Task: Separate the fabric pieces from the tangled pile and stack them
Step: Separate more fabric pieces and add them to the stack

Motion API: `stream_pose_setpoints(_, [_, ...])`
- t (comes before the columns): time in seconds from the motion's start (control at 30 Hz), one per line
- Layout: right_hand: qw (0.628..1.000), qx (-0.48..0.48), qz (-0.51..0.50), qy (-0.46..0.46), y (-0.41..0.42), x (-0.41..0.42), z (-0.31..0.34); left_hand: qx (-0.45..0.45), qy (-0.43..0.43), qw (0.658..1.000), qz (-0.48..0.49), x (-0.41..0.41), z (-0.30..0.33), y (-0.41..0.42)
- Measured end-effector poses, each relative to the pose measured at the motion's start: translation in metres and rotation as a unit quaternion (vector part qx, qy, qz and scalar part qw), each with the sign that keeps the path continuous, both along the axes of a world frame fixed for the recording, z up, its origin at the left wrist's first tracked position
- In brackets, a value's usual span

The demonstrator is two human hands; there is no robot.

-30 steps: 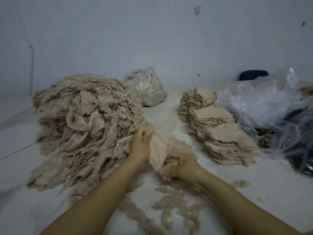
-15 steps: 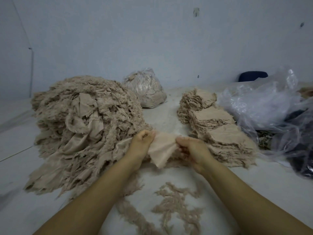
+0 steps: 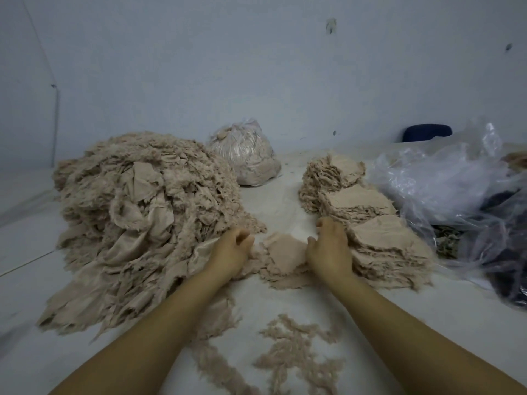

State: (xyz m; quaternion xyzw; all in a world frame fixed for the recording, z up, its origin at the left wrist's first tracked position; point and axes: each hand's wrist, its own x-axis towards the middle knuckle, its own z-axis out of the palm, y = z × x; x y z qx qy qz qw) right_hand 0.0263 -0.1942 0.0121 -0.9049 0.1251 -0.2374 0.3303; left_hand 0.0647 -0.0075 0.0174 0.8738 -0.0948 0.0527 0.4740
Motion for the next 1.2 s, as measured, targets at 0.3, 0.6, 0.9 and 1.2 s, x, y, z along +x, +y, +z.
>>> stream_pose_setpoints(0.3, [0.956,-0.18,0.207,0.106,0.0,-0.016,-0.043,0.278,0.009,0.957,-0.087,-0.014,-0.019,0.046])
stream_pose_setpoints(0.6, [0.952,-0.176,0.225,0.109,-0.014,-0.027,-0.032,0.291,0.036,0.95,-0.106,-0.017,-0.007,0.021])
stream_pose_setpoints(0.9, [0.969,-0.081,0.229,0.039,0.029,-0.034,-0.016,0.328,0.011,0.933,-0.148,-0.009,-0.015,0.031])
stream_pose_setpoints(1.2, [0.932,0.305,0.198,0.002,0.051,-0.028,-0.013,-0.1,0.013,0.99,-0.096,-0.018,-0.006,0.03])
